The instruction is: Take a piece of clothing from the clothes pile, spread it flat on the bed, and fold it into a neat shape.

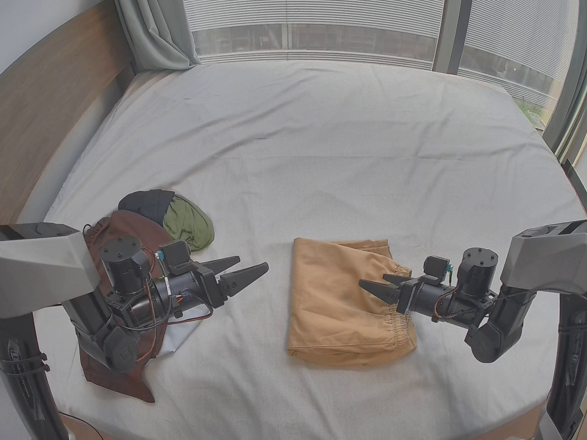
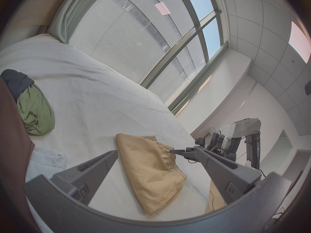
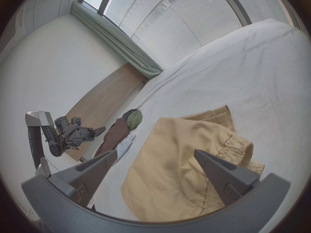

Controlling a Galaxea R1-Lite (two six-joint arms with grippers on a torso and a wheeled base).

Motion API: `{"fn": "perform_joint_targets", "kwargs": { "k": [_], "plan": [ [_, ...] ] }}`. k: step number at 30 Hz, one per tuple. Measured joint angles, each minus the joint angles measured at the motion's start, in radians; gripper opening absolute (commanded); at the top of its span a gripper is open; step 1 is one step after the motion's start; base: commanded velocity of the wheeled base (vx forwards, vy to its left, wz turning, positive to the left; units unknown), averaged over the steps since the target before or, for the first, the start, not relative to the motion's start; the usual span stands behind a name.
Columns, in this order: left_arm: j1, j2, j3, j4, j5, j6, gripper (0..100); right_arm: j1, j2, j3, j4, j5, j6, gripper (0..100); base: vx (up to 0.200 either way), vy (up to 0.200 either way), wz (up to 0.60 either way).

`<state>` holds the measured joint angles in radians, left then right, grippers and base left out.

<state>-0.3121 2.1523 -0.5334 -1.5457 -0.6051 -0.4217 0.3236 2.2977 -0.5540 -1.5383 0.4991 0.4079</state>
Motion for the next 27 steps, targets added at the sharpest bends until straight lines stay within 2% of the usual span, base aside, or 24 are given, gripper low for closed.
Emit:
{"fn": "perform_joint_targets", "kwargs": {
  "k": [10, 27],
  "plan": [
    [0.001, 0.004, -0.005, 0.0, 0.0, 0.007, 100, -0.046, 0.08, -0.079, 0.005, -0.026, -0.006, 100, 0.0, 0.0, 0.0],
    [0.007, 0.016, 0.001, 0.0, 0.007, 0.021, 100, -0.05, 0.099, -0.069, -0.001, -0.023, -0.023, 100, 0.0, 0.0, 0.0]
  ]
}}
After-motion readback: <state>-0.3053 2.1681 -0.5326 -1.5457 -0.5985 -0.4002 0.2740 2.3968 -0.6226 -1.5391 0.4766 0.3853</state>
